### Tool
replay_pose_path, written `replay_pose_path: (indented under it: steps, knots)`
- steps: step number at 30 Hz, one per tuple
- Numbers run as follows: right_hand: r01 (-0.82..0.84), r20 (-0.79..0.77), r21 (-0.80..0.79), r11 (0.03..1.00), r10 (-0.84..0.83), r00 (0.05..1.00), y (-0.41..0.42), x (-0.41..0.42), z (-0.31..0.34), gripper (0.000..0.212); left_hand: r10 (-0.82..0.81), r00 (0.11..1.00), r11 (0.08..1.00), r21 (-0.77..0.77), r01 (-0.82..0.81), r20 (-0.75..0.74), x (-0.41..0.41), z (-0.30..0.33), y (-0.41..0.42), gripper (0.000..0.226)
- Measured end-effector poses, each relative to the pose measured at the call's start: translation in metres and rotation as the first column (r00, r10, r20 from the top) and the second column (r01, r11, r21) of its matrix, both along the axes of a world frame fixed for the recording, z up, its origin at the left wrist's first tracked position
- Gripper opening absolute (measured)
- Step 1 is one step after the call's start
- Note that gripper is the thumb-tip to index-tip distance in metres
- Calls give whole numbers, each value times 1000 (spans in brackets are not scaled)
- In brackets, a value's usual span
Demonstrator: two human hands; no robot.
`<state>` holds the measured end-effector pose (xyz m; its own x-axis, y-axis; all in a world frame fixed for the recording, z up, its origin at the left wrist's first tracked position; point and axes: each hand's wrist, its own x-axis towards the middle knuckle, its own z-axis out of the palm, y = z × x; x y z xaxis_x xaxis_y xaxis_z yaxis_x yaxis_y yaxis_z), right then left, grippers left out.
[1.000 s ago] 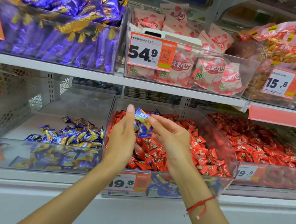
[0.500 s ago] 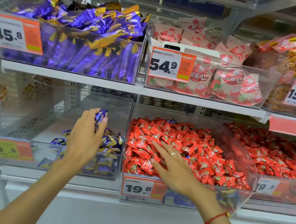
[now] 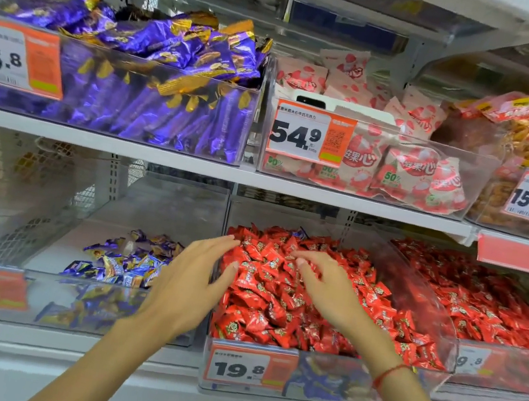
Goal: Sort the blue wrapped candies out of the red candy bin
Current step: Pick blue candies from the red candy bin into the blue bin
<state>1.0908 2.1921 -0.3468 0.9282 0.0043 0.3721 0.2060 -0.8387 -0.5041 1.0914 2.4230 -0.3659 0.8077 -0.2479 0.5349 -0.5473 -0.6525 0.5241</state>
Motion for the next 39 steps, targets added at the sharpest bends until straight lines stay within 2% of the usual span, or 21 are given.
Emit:
replay_pose_path:
  steps: [3, 6, 8, 10, 12, 13, 15, 18, 21, 24, 27, 30, 32, 34, 35, 36, 39]
  knots:
    - [121, -5, -110, 987, -122, 993, -16, 41, 1, 34, 46, 999, 999, -4, -46, -19, 2, -8, -6, 45]
    - [192, -88, -141, 971, -206, 975, -17, 76, 5, 39, 70, 998, 998, -6, -70, 6, 1, -10, -11, 58]
    - [141, -193, -120, 983, -163, 968, -10, 91, 7, 44, 79, 997, 997, 2, -79, 19, 1, -11, -12, 59]
    - [88, -319, -233, 968, -162, 934, -3, 94, 6, 48, 78, 996, 997, 7, -79, 50, 2, -13, -11, 62]
    - [62, -374, -344, 937, -198, 906, -1, 88, 7, 48, 79, 994, 997, 7, -80, 69, 4, -13, -10, 65]
    - [69, -356, -377, 924, -213, 910, -1, 82, 8, 47, 81, 994, 996, 16, -83, 72, 3, -13, -10, 64]
    - [123, -220, -428, 895, -235, 947, -1, 67, 13, 40, 86, 994, 995, 40, -89, 72, 2, -11, -9, 59]
    - [173, -68, -405, 898, -218, 974, -9, 35, 19, 35, 80, 990, 990, 108, -93, 113, 1, -2, -7, 51]
    - [190, -94, -412, 891, -249, 964, -26, -4, 23, 34, 79, 985, 979, 173, -106, 155, 0, 5, -8, 45]
    - [185, -115, -399, 898, -250, 961, -42, -32, 19, 30, 14, 987, 972, 228, -51, 162, -2, 5, -16, 43]
    - [217, -68, -253, 943, -241, 968, -48, -43, 13, 25, -79, 969, 952, 306, 3, 236, -8, -1, -30, 41]
    - [262, 4, 91, 961, -263, 965, -49, -42, 6, 16, -129, 935, 911, 411, -21, 332, -12, -2, -39, 27]
    - [241, -13, 409, 880, -259, 966, -45, -44, 8, 15, -111, 947, 904, 426, -31, 303, -10, -1, -40, 9]
    - [142, -53, 697, 703, -147, 988, -36, -50, 14, 20, -81, 967, 917, 398, -23, 241, -8, 0, -41, 13]
    - [103, -74, 782, 615, -74, 995, -31, -54, 18, 22, -77, 970, 935, 355, -11, 232, -8, 1, -42, 18]
    - [83, -95, 818, 569, -8, 995, -24, -58, 21, 23, -78, 971, 960, 280, 12, 225, -11, 4, -43, 23]
    - [30, -124, 837, 547, 136, 983, -2, -61, 26, 24, -79, 993, 994, -74, 85, 86, -26, 23, -53, 39]
